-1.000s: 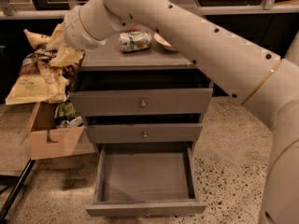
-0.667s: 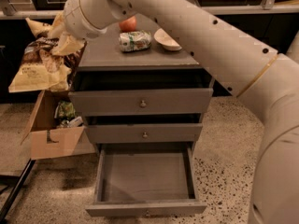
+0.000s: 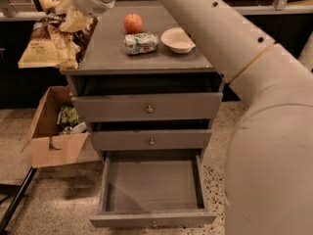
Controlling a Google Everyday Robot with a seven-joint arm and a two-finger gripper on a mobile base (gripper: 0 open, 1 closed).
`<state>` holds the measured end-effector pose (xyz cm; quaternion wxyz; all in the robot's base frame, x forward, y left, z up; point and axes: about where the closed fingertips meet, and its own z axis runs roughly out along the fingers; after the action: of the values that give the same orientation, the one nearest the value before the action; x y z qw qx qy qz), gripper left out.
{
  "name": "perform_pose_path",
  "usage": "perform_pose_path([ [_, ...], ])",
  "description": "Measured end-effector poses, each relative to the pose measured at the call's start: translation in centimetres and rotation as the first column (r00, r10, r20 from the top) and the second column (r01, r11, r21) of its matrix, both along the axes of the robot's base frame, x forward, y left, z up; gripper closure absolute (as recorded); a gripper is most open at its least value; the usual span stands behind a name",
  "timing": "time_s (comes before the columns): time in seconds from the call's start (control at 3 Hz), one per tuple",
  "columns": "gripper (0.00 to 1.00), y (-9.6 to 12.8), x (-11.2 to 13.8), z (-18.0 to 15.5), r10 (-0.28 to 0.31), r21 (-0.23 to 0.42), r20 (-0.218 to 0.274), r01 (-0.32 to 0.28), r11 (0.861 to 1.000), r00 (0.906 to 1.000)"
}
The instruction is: Pick brown chip bag from bottom drawer and place on counter
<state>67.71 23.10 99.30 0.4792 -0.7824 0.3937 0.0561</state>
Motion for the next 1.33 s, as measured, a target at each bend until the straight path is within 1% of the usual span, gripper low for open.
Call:
perform_pose_path([
  [0.33,1.0,0.0,2.5,0.3,-0.011,-0.004,0.004,0.011,1.0,0.9999],
  [0.67,1.0,0.6,5.7,-0.4,-0.016,-0.023,-0.007,0.016,1.0,0.9998],
  [1.33,1.0,1.2,9.3,-1.7,-0.031,-0.046,-0.026,0.029,0.999,0.9992],
])
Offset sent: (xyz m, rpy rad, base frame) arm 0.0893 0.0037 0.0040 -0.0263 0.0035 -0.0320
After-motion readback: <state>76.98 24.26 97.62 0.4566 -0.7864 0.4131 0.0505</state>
